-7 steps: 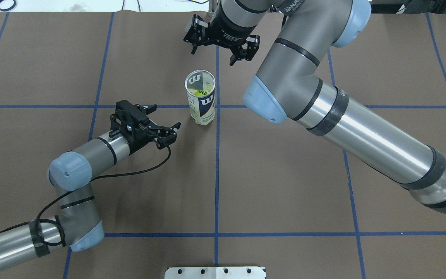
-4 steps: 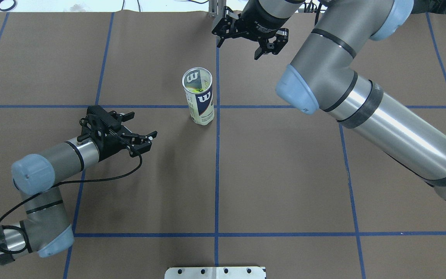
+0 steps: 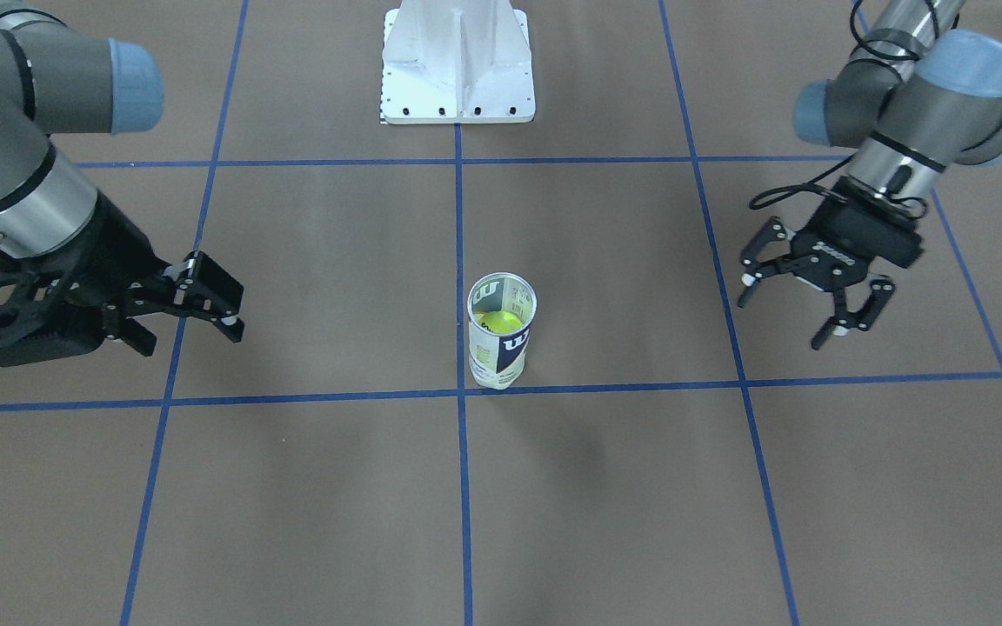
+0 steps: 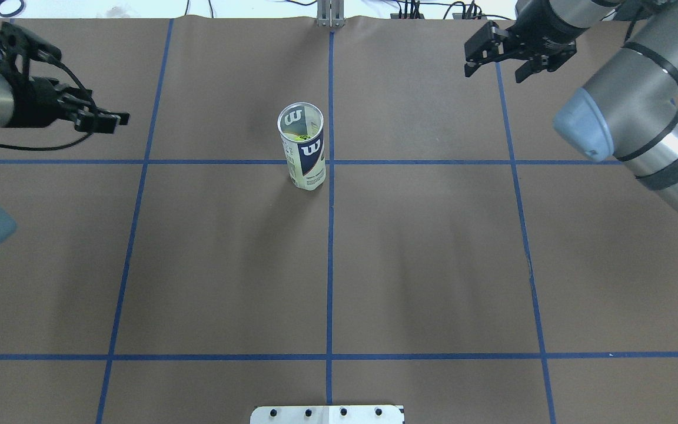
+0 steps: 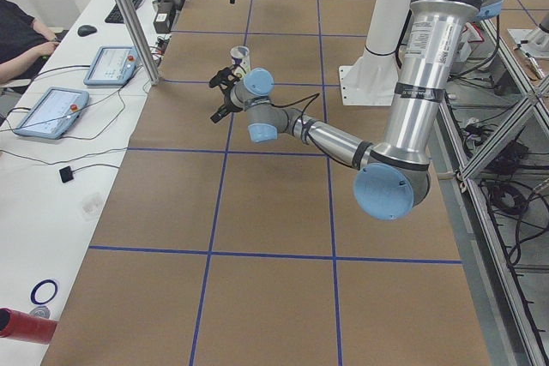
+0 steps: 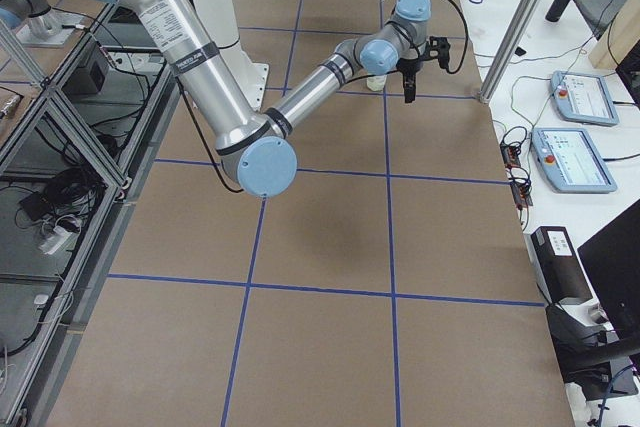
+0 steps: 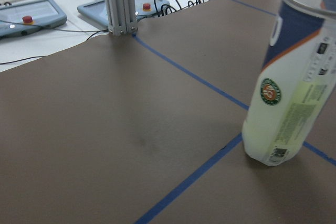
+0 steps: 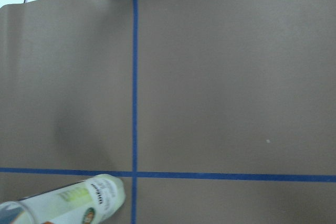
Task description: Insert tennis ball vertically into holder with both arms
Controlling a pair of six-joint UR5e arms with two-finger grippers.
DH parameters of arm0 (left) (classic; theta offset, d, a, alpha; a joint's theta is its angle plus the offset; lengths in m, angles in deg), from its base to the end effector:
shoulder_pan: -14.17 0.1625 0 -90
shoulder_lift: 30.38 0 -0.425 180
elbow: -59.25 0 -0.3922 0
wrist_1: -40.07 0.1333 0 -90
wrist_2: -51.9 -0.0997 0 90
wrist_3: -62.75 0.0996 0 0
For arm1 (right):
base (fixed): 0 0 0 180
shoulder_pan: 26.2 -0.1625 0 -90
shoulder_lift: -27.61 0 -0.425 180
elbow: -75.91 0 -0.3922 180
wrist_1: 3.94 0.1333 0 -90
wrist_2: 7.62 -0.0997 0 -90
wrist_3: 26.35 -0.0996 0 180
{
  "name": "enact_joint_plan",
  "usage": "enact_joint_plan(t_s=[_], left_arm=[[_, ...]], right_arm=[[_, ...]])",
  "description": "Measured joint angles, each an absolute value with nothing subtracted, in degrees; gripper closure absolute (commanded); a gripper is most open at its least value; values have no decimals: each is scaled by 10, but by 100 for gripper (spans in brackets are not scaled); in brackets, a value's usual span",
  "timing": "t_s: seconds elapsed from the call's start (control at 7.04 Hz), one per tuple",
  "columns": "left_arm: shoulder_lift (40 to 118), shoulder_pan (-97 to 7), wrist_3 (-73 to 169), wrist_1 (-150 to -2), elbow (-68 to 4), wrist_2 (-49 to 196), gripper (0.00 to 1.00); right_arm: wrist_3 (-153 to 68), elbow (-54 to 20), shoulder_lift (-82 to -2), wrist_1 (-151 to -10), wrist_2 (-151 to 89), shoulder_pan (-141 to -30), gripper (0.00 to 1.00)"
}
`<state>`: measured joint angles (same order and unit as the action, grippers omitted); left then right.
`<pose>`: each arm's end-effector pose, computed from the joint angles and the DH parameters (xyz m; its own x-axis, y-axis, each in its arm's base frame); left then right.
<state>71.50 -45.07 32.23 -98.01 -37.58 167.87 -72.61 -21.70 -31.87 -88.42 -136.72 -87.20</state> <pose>0.2199 -0.5447 0.3962 0.5906 0.5220 -0.6154 0.1142 0.7009 0.7041 -0.2534 -0.6025 0.2736 0.5768 -0.0661 0.8142 -0.0954 0.9844 0.1475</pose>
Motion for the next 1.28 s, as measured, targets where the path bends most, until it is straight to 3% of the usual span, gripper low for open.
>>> enact_joint_plan(t_s=[0.28, 0.85, 1.28], left_arm=[[727, -536, 429, -792, -371, 1743, 1], [737, -672, 678, -593, -329, 1778, 0], [685, -691, 621, -572, -321, 1736, 0]], right_arm=[[-592, -206, -388, -885, -1371, -923, 1], [-347, -144, -494, -885, -1439, -1039, 1], [-181, -122, -538, -959, -1442, -1115, 1]])
